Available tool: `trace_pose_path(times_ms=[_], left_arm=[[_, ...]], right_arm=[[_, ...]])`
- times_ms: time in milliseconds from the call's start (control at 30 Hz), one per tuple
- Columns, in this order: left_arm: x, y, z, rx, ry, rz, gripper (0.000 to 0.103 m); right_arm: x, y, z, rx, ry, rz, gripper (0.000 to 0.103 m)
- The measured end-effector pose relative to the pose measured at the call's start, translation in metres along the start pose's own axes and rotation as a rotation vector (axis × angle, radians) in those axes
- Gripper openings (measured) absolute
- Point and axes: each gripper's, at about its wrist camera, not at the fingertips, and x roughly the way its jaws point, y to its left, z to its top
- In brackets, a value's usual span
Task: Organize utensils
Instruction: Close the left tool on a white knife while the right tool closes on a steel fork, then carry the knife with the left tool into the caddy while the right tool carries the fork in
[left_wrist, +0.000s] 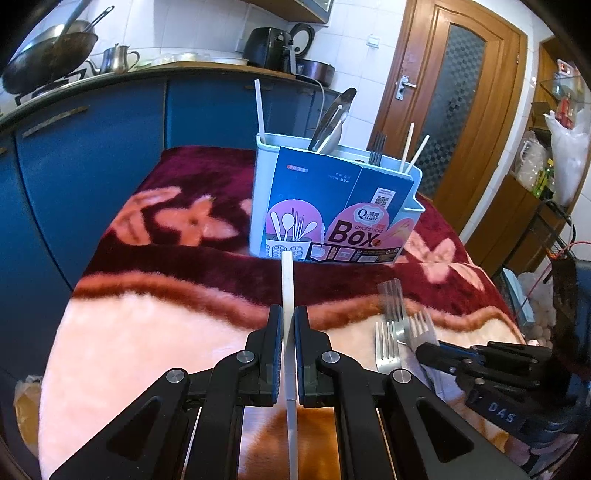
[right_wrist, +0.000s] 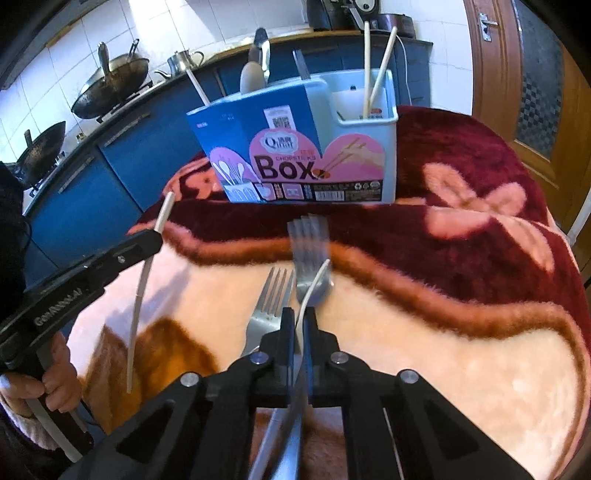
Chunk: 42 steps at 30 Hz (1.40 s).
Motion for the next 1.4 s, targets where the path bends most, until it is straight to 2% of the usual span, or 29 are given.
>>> trace_pose_path(times_ms=[433, 667, 833, 1133, 1233, 1400], left_arm=[[-0.012, 0.0, 0.005, -0.006, -0.05, -0.024, 0.006], [-0.031, -0.002, 0.02, -0.007, -0.163, -0.066, 0.006], [-0.041, -0.004, 0.04, 0.003, -0.255, -0.082, 0.006], [-0.046, -0.009, 0.088, 0.02, -0.426, -0.089, 0.006], [-0.043, -0.009, 0.103, 0.016, -0.489, -0.112, 0.006], [-0.037, -0.007, 0.125, -0.001, -0.566, -0.094, 0.006]], right_arm=[[-0.037, 0.007, 0.01, 0.007, -0.152, 0.061, 0.006], [-0.062, 0.004, 0.019, 0.027, -0.301, 0.043, 0.006], [-0.08, 0.003, 0.032, 0.018, -0.415, -0.004, 0.006], [-0.09, -0.001, 0.065, -0.014, -0.523, -0.07, 0.006], [-0.09, 0.0, 0.077, -0.036, -0.556, -0.099, 0.006], [-0.087, 0.0, 0.094, -0.066, -0.599, -0.134, 0.006]])
